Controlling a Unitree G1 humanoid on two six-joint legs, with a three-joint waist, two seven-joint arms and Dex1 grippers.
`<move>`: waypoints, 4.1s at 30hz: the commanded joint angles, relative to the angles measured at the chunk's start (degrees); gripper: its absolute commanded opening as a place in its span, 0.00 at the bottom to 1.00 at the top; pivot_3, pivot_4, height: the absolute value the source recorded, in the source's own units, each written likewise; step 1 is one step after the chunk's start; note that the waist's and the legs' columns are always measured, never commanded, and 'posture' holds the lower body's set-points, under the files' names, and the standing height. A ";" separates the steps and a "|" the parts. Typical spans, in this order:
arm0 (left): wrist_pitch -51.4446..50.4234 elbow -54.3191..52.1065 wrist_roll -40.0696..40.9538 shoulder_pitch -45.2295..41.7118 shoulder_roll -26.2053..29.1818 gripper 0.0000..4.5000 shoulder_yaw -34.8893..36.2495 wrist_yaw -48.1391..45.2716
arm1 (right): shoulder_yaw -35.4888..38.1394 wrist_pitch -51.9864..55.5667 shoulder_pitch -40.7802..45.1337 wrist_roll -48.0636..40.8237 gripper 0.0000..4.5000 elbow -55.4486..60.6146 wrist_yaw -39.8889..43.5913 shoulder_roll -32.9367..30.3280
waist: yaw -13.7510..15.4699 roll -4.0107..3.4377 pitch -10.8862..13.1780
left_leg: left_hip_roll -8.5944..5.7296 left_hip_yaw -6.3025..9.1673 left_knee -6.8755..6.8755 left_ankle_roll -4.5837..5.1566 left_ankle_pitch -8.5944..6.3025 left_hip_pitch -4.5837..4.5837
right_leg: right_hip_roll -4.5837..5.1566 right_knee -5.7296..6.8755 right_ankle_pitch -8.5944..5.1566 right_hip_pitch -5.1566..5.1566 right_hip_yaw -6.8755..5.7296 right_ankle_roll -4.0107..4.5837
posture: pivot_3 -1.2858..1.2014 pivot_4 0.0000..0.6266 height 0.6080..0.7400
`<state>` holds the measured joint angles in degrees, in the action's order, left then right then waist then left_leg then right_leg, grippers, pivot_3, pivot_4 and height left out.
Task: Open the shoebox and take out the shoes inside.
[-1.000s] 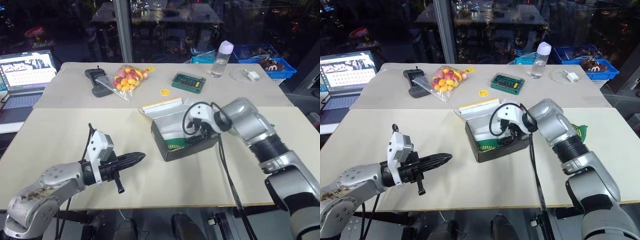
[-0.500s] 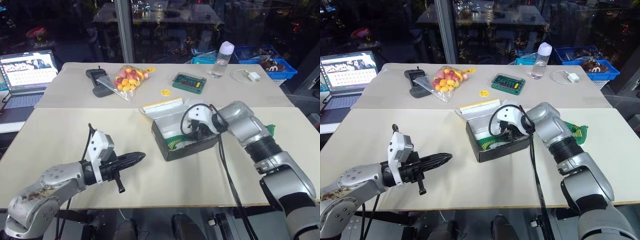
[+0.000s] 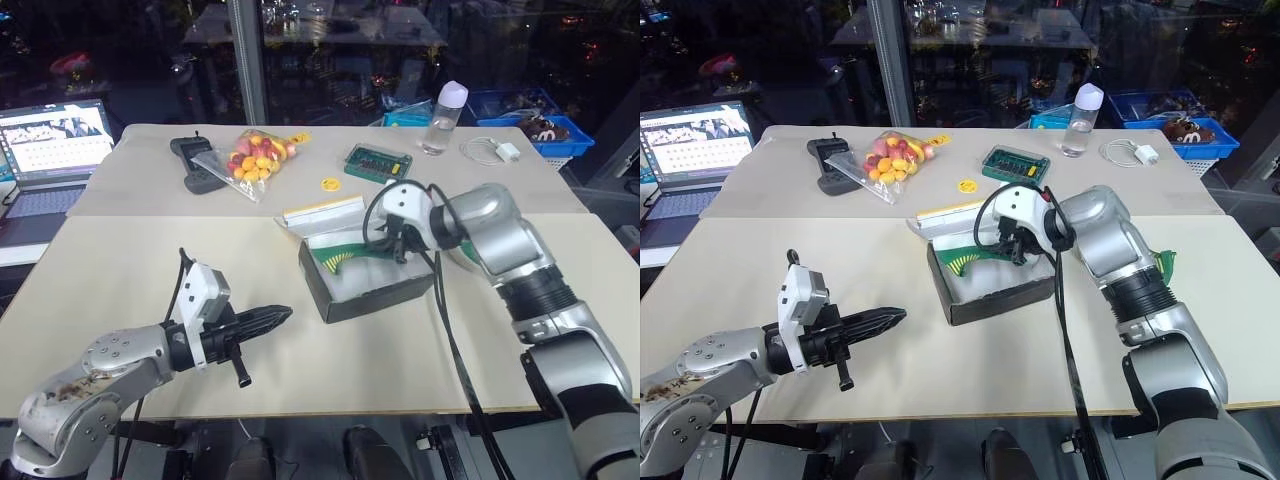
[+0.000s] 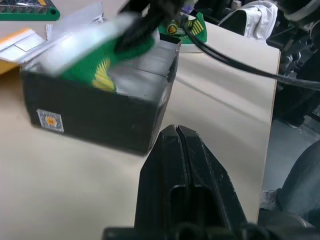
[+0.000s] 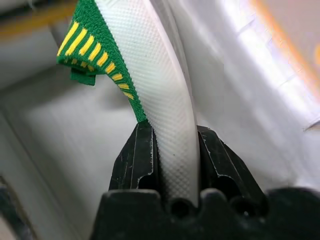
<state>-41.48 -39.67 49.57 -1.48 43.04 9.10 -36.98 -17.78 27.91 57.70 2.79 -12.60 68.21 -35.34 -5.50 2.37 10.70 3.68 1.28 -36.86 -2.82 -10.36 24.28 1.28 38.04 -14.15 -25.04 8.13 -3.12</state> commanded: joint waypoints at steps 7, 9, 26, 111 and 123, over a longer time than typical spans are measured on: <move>0.98 -0.90 -0.43 -0.10 -0.01 0.00 -0.02 -0.70 | 7.38 4.89 2.64 -3.21 0.19 9.02 -1.53 -5.95 | 0.03 -0.01 0.01 | 0.00 -0.01 0.00 0.00 0.00 -0.02 | 0.00 0.00 0.00 0.01 0.00 0.00 | 0.52 0.24 0.79; 1.09 -0.77 -0.55 0.00 -0.09 0.00 -0.05 -0.75 | 10.10 7.57 1.94 -4.36 0.19 10.14 -0.79 -9.77 | 0.21 -0.02 0.02 | 0.00 -0.01 0.00 0.00 0.00 0.00 | 0.00 0.00 0.00 -0.01 0.00 0.00 | 0.52 0.24 0.79; 1.91 0.07 -2.09 0.07 -1.83 0.00 -2.53 -2.16 | 15.03 20.42 -13.17 -10.46 0.19 3.62 4.10 -32.88 | 1.06 -0.08 0.06 | -0.01 -0.25 -0.02 0.01 0.00 -0.14 | 0.02 -0.01 -0.03 -0.03 0.22 0.04 | 0.52 0.24 0.79; 24.33 30.32 -31.61 -7.72 -23.87 0.00 3.41 26.96 | 30.82 16.89 -58.61 -2.54 0.97 54.84 -53.78 12.64 | 2.82 0.27 -0.36 | -0.17 0.03 -0.13 -0.01 0.00 -0.44 | 0.09 -0.15 0.00 0.68 0.06 -0.14 | 0.52 0.24 0.79; 28.79 34.24 -33.22 -8.12 -25.27 0.00 4.49 26.79 | 30.90 1.47 -62.07 -2.92 0.97 42.66 -57.20 18.71 | 1.97 0.28 -0.40 | -0.13 0.03 -0.09 -0.02 0.00 -0.52 | 0.08 -0.17 -0.01 0.75 0.04 -0.13 | 0.52 0.24 0.79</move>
<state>-14.52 -4.89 16.81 -8.81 17.89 12.64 -10.20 12.86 31.45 -5.14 -0.87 30.08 11.73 -16.02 -3.53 2.66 10.30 3.55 1.32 -36.95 -2.84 -10.36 23.77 1.37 37.87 -14.17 -24.29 8.17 -3.25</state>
